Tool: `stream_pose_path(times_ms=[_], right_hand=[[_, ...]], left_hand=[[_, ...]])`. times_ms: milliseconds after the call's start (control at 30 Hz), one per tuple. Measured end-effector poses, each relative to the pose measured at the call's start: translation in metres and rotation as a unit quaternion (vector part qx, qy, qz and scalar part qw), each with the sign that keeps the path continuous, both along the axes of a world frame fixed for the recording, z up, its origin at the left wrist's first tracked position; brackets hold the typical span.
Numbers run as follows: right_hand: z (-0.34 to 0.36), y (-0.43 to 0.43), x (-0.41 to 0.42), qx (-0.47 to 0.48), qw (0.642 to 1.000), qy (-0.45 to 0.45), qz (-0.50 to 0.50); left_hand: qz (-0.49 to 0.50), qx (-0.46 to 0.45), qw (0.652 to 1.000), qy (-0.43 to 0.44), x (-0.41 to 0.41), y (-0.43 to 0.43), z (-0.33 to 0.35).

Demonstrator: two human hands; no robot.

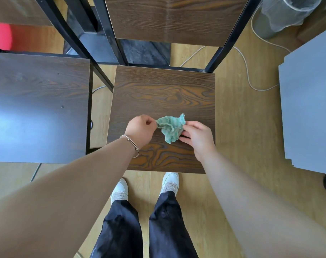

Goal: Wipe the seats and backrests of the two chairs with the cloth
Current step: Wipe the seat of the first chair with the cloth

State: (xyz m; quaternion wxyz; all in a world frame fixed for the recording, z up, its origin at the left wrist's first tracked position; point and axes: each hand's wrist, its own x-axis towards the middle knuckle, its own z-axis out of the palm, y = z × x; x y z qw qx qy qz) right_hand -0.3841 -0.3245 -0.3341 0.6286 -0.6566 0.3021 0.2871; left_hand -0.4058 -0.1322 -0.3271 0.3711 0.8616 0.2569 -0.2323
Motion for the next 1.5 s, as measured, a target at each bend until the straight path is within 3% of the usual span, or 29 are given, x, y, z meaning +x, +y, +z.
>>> stream_pose_path(times_ms=[200, 333, 400, 533, 633, 733, 867, 1133, 1367, 1500], right_hand=[[-0.010, -0.025, 0.002, -0.029, 0.997, 0.042, -0.055], [-0.018, -0.029, 0.009, -0.060, 0.997, 0.051, -0.014], [-0.020, -0.026, 0.018, -0.121, 0.991, 0.035, 0.047], [-0.021, -0.019, 0.038, -0.315, 0.918, -0.045, 0.238], [-0.021, -0.015, 0.052, -0.343, 0.886, -0.058, 0.307], [-0.017, -0.014, 0.063, -0.311, 0.898, -0.031, 0.309], [0.001, -0.016, 0.069, -0.220, 0.951, -0.032, 0.213], [0.037, -0.026, 0.064, -0.148, 0.964, -0.142, 0.168], [-0.009, -0.039, 0.014, -0.201, 0.955, -0.067, 0.207], [-0.023, -0.038, 0.004, -0.210, 0.966, -0.035, 0.149]], left_hand=[[0.024, 0.015, 0.999, 0.029, -0.011, 0.013, -0.013], [0.044, 0.010, 0.998, 0.036, -0.011, 0.016, -0.021], [0.042, 0.009, 0.998, 0.047, -0.007, 0.014, -0.022], [0.028, 0.020, 0.997, 0.069, 0.001, 0.008, -0.027], [0.013, 0.034, 0.996, 0.076, 0.006, 0.008, -0.028], [0.018, 0.033, 0.998, 0.056, 0.009, 0.013, -0.022], [0.035, 0.036, 0.998, -0.025, 0.014, 0.025, -0.002], [-0.068, 0.075, 0.976, -0.192, 0.014, 0.042, 0.016], [-0.141, 0.093, 0.974, -0.149, -0.024, 0.028, -0.024], [-0.166, 0.091, 0.976, -0.105, -0.042, 0.024, -0.037]])
